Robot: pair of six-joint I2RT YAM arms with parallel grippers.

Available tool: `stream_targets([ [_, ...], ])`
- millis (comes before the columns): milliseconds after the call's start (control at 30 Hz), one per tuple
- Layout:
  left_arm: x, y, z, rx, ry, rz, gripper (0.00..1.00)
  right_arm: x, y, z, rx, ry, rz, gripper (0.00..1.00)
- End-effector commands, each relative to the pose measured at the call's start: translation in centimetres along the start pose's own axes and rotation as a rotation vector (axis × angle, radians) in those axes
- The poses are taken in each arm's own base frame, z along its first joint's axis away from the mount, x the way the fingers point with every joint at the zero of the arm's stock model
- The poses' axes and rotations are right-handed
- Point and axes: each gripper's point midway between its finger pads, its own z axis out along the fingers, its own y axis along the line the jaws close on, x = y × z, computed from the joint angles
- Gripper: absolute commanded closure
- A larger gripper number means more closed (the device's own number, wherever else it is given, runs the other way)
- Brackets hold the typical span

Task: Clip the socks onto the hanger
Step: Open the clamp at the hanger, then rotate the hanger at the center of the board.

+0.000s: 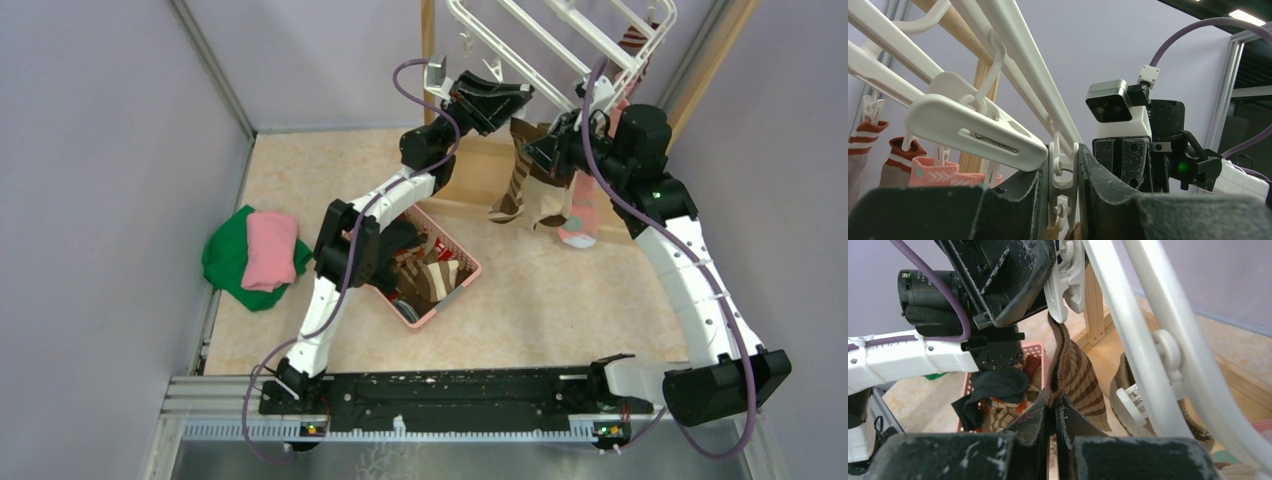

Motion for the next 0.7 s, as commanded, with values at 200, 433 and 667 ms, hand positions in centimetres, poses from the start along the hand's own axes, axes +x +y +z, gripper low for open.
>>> stream_targets([
  [200,-3.2,-4.6,1.6,0.129,-0.06,0.061,0.93,-4.0,1.2,0.0,-0.019,-0.111,0.018,1.0],
  [433,-3.2,-4.6,1.6,0.135,-0.062,0.056,0.93,-4.2,1.2,0.2,-0.023,-0.121,0.043,1.0],
  [667,-3.3,-4.7,1.7,0.139,-0.064,0.057,0.93,-3.1,1.2,0.8,-0.043,-0.096,0.075,1.0],
])
